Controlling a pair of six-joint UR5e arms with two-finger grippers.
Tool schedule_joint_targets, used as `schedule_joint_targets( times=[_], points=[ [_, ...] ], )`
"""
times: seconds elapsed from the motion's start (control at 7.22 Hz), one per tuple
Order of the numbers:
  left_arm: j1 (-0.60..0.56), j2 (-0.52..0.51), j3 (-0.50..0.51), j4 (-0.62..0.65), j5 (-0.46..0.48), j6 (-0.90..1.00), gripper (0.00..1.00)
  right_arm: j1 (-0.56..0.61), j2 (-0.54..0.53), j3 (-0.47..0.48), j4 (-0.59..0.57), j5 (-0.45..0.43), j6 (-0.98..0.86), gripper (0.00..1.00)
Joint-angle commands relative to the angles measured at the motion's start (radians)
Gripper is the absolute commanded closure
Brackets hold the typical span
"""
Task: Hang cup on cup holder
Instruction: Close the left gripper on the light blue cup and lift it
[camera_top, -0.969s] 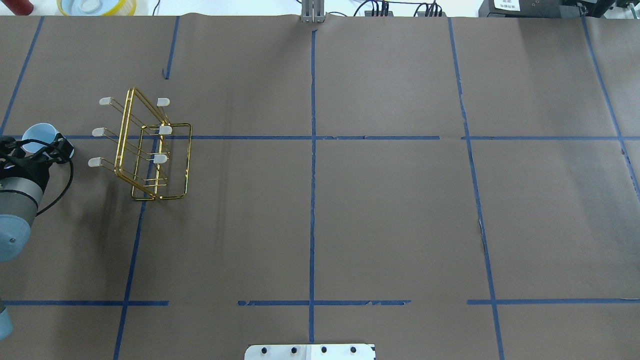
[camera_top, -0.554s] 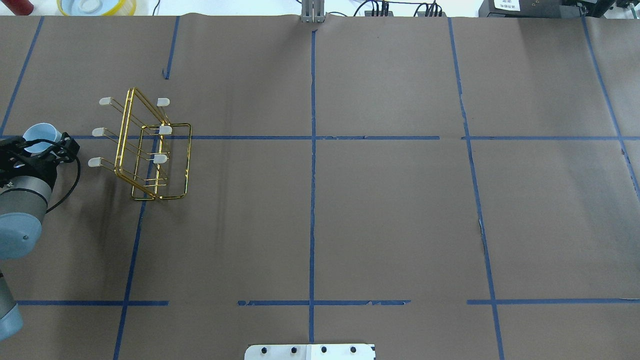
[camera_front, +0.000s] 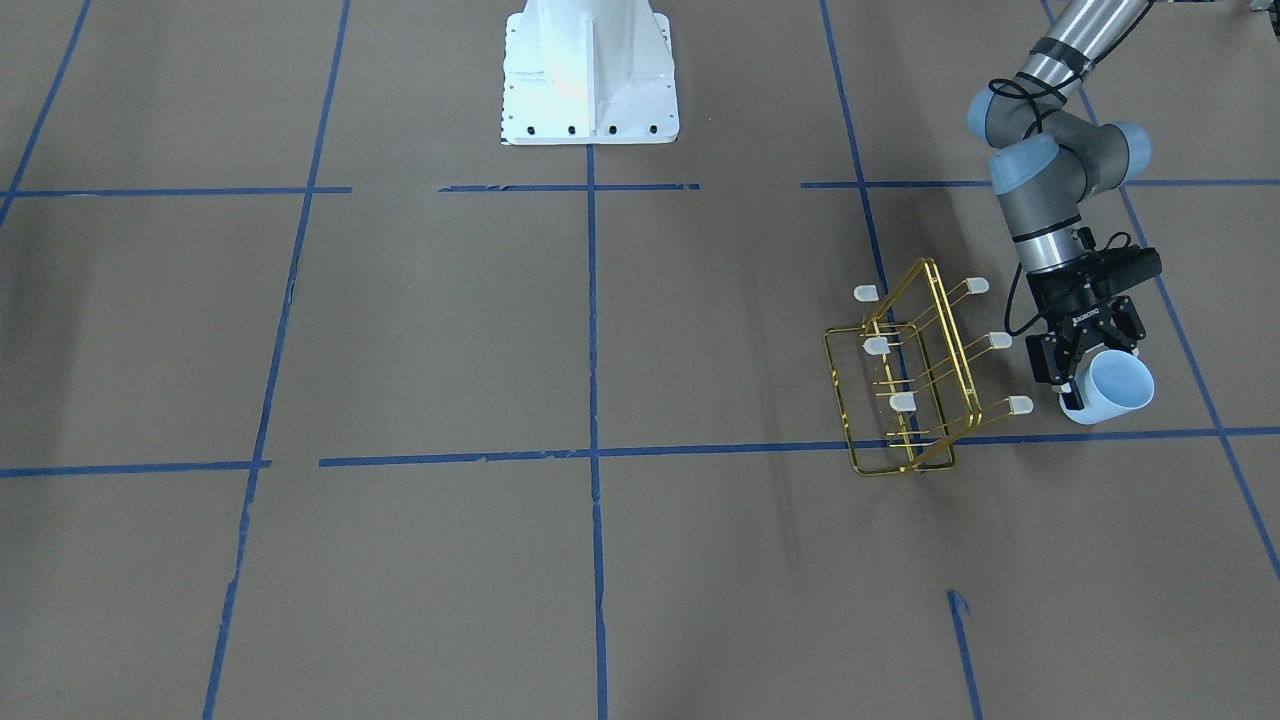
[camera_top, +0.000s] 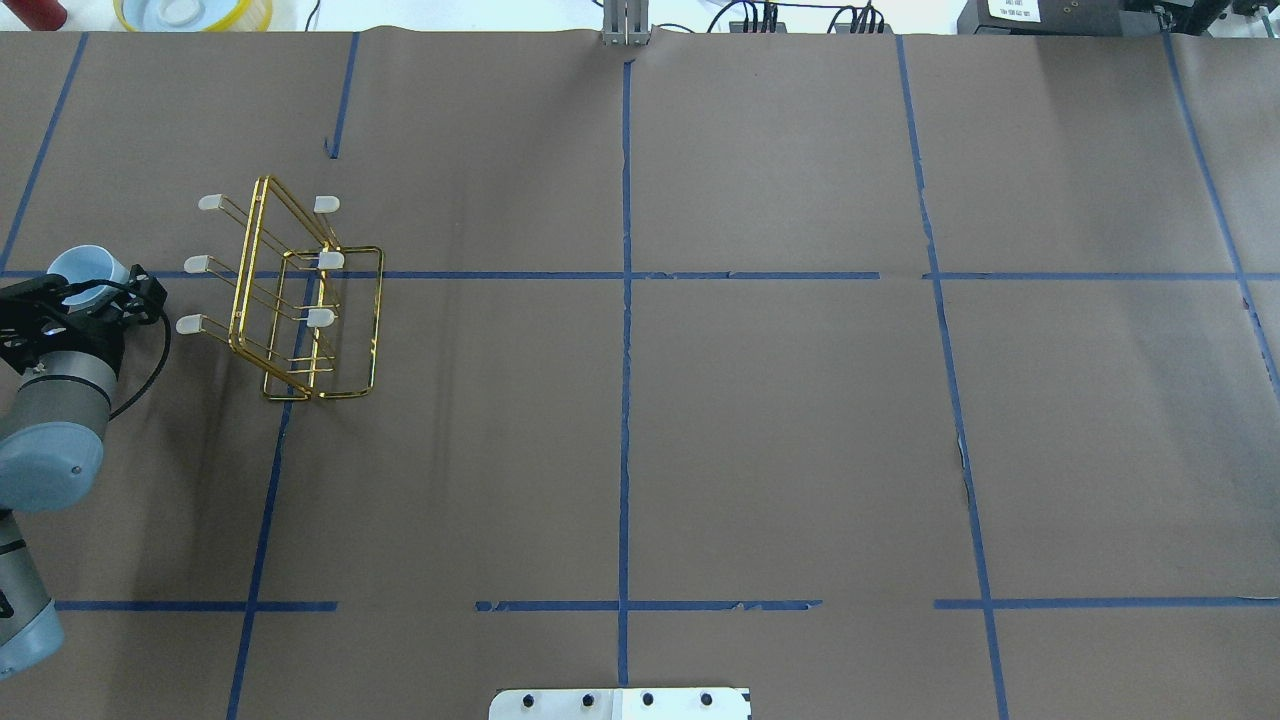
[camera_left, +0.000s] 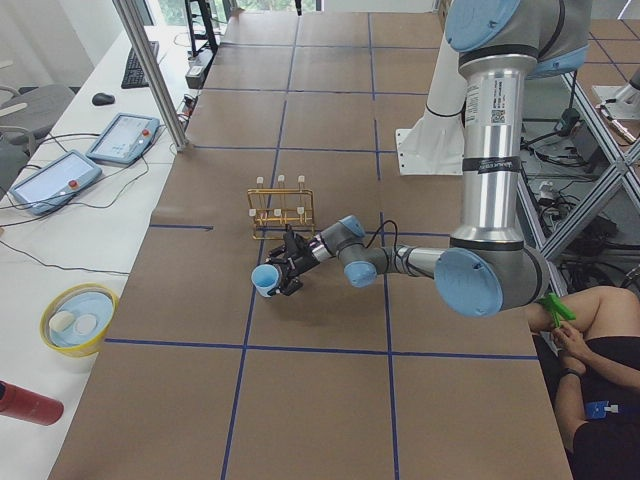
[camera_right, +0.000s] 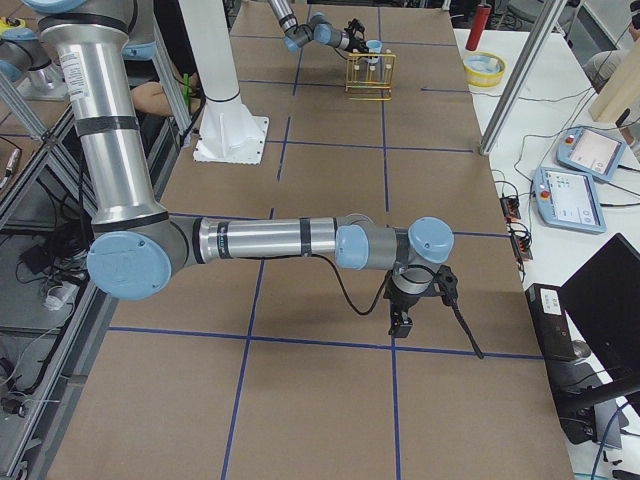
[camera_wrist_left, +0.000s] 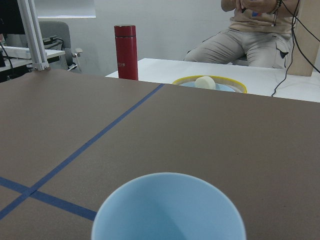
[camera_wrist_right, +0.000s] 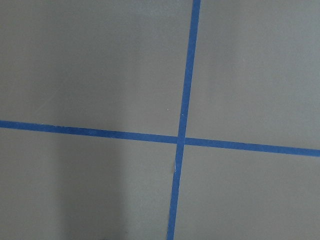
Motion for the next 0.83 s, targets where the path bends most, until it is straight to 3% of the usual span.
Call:
schedule_joint_targets(
  times=[0.0, 0.42, 0.55, 0.69],
  points=[
    [0.002, -0.007, 0.027, -0.001, 0.017, -0.001, 0.00, 0.001, 0.000, 0.000, 0.001, 0.000, 0.000, 0.00],
    [0.004, -0.026, 0.051, -0.001, 0.017, -0.001, 0.00, 0.001, 0.000, 0.000, 0.001, 0.000, 0.000, 0.00],
    [0.004, -0.024, 0.052, -0.001, 0.017, -0.001, 0.10, 0.001, 0.000, 0.000, -0.001, 0.000, 0.000, 0.00],
    [0.004, -0.024, 0.050, -0.001, 0.017, -0.001, 0.40, 0.001, 0.000, 0.000, 0.001, 0.000, 0.000, 0.00]
  ],
)
